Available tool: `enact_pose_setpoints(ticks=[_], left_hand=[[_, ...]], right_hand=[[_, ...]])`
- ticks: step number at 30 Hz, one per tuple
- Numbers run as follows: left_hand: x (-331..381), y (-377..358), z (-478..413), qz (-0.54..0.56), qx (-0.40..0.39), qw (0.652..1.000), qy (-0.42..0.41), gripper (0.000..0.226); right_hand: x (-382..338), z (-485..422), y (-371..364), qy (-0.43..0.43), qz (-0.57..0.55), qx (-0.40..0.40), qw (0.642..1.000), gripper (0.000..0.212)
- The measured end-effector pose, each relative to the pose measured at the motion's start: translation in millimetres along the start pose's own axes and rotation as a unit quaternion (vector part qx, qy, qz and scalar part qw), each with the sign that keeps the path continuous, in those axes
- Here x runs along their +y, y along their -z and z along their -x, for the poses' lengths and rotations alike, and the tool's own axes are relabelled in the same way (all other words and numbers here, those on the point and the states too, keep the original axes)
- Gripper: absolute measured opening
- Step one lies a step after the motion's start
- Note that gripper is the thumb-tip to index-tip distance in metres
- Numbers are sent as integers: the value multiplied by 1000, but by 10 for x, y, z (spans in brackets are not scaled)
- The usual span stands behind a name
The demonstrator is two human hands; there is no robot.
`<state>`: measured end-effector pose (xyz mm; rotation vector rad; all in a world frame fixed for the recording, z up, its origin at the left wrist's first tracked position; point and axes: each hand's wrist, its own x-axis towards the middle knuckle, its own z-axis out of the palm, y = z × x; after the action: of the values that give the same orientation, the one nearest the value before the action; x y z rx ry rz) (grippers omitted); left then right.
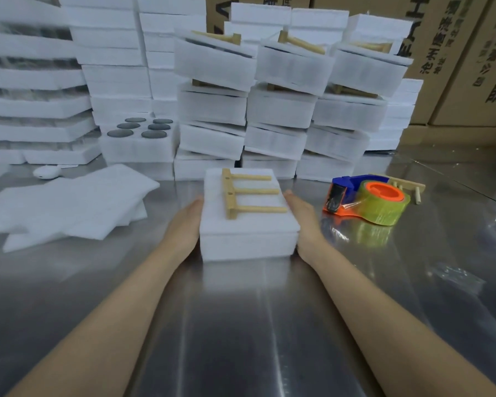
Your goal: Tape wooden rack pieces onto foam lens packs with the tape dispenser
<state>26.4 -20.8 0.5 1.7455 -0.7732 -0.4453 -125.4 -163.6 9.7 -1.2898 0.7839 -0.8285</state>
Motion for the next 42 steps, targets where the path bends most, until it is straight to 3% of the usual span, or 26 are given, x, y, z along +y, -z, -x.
enact_pose_setpoints(ticks=[3, 7, 9, 11, 14, 20, 23, 25, 26, 28, 31, 35, 39, 41, 42], left_hand=[[-34, 51, 25, 70, -25, 997, -3, 59], [157, -1, 141, 303, -89, 949, 11, 49], [228, -8, 151, 358, -104, 928, 16, 51], [223, -18, 173, 380, -105, 919, 8, 71], [163, -60, 209, 387, -121, 914, 7, 84], [140, 3, 238, 419, -116, 900, 28, 50], [177, 60, 150, 353, -69, 930, 71, 50], [177, 136, 17, 201, 56, 977, 32, 51], [172, 190, -43, 140, 139, 980, 13, 43], [185, 264, -54, 144, 231, 962, 2, 19], [129, 122, -18, 190, 197, 962, -23, 19], [-34, -220, 58, 71, 29, 997, -31, 46], [17, -165, 130, 11, 44, 996, -76, 26], [90, -190, 224, -81, 56, 989, -107, 40], [160, -185, 293, -138, 71, 984, -84, 49]], right_hand=[[-51, 113, 7, -15, -138, -105, 985, 29], [-79, 206, -69, 45, -186, -216, 957, 36], [-118, 218, -76, 35, -223, -227, 947, 42], [-165, 216, -23, -10, -250, -210, 945, 52], [-148, 209, 63, -83, -229, -176, 954, 58], [-107, 166, 56, -95, -177, -246, 948, 42], [-125, 100, 37, -84, -127, -233, 960, 46], [-83, -11, 7, -33, -39, -179, 983, 46], [-69, -65, -5, 7, 1, -133, 991, 48], [-62, -127, -19, 58, 26, -63, 996, 53], [-45, -183, 1, 32, -42, -18, 998, 53], [63, -188, -29, 32, 38, -100, 994, 52], [38, -118, -11, 46, 53, -105, 992, 66], [-18, 10, -19, 41, 39, -100, 993, 62], [-49, 90, -48, 36, 40, -91, 994, 56]])
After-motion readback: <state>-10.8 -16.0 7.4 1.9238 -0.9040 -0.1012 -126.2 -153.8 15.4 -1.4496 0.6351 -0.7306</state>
